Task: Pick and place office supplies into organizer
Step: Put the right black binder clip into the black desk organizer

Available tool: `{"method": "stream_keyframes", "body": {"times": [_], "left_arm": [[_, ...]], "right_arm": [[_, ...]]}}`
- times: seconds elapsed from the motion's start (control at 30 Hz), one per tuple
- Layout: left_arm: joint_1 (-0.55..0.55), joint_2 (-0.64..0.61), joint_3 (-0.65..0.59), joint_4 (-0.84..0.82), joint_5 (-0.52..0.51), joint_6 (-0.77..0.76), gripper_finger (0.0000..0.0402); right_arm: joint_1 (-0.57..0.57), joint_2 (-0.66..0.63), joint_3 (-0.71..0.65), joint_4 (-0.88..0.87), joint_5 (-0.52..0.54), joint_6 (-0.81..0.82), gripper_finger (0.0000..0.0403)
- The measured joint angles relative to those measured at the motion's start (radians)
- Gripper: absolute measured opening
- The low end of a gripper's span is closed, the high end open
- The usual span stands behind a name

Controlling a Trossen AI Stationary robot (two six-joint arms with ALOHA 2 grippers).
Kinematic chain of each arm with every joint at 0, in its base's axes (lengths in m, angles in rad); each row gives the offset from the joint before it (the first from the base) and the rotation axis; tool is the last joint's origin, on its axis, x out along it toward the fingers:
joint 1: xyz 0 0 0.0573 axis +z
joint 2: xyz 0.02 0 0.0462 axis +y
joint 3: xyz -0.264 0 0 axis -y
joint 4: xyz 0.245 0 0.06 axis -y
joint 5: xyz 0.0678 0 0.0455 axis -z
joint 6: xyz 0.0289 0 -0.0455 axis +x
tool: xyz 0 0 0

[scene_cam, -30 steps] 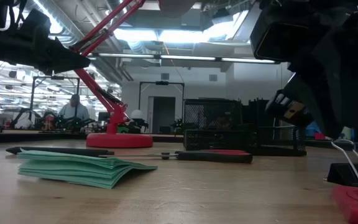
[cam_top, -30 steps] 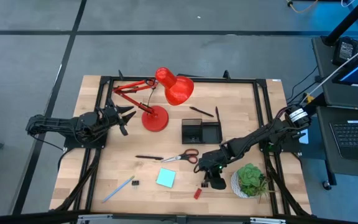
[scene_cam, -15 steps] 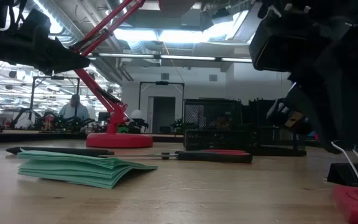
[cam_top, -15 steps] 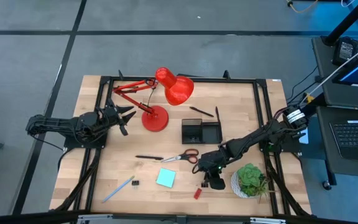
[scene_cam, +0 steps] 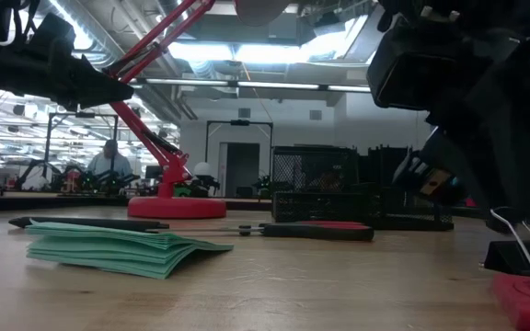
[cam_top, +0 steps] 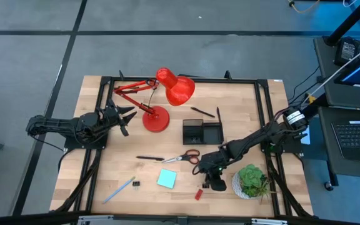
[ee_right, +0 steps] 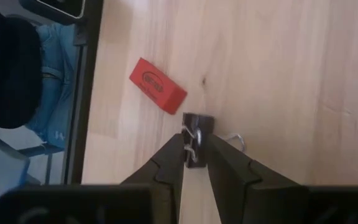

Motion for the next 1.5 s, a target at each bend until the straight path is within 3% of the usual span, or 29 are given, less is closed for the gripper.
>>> {"method": "stream_keyframes", "body": {"times": [0.33,0.67,0.83,0.93,1.13,1.3,1.43,1.5], "left_arm": [[0.0,0.0,0.0,0.0,0.0,0.0,0.0118],[0.0,0.0,0.0,0.0,0.0,-0.001,0.0118],[0.0,0.0,0.0,0.0,0.0,-0.001,0.0118],[0.0,0.0,0.0,0.0,0.0,0.0,0.0118],[0.0,0.0,0.0,0.0,0.0,0.0,0.0118],[0.0,0.0,0.0,0.0,0.0,0.0,0.0118],[0.0,0.0,0.0,0.0,0.0,0.0,0.0118],[0.0,0.0,0.0,0.0,0.0,0.0,0.0118]], "right_arm": [[-0.001,0.0,0.0,0.003,-0.005,-0.022,0.0009],[-0.001,-0.036,0.002,0.006,0.002,-0.029,0.0004],[-0.013,-0.075,0.055,-0.13,0.036,-0.155,0.0003],[-0.038,-0.105,0.113,-0.297,0.157,-0.215,0.0002],[-0.084,-0.129,0.234,-0.524,0.511,-0.364,0.0002],[-0.144,-0.129,0.244,-0.472,0.612,-0.497,0.0002],[-0.179,-0.127,0.243,-0.478,0.789,-0.55,0.0002],[-0.196,-0.127,0.243,-0.474,0.81,-0.569,0.0001]]}}
